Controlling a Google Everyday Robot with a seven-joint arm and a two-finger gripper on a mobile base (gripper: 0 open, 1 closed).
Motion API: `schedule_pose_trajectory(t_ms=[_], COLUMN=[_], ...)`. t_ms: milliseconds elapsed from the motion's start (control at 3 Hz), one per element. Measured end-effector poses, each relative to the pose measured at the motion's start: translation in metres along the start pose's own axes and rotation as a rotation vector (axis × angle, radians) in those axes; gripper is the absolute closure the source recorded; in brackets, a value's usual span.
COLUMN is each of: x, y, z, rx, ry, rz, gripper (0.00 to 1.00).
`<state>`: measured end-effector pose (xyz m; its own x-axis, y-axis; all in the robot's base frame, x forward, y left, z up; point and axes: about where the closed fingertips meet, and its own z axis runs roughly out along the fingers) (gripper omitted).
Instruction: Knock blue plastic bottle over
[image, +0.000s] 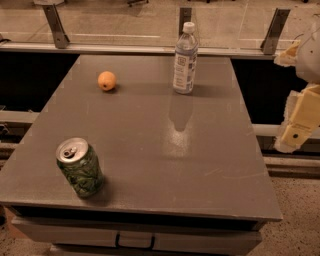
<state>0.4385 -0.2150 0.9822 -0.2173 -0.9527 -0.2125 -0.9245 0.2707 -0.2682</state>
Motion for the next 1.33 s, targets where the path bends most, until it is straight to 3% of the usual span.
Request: schedule_pose_trajectory(t_ms=[333,667,1333], x=[0.000,-0.001,-0.051], y=[0.000,-0.026,-0.117], z=[0.000,0.014,0.076], rx=[0.000,0.027,0.135], ry=[0.000,-0.055,-0.268], rz=[0.000,0.002,-0.029], gripper=[0.00,0.00,0.00])
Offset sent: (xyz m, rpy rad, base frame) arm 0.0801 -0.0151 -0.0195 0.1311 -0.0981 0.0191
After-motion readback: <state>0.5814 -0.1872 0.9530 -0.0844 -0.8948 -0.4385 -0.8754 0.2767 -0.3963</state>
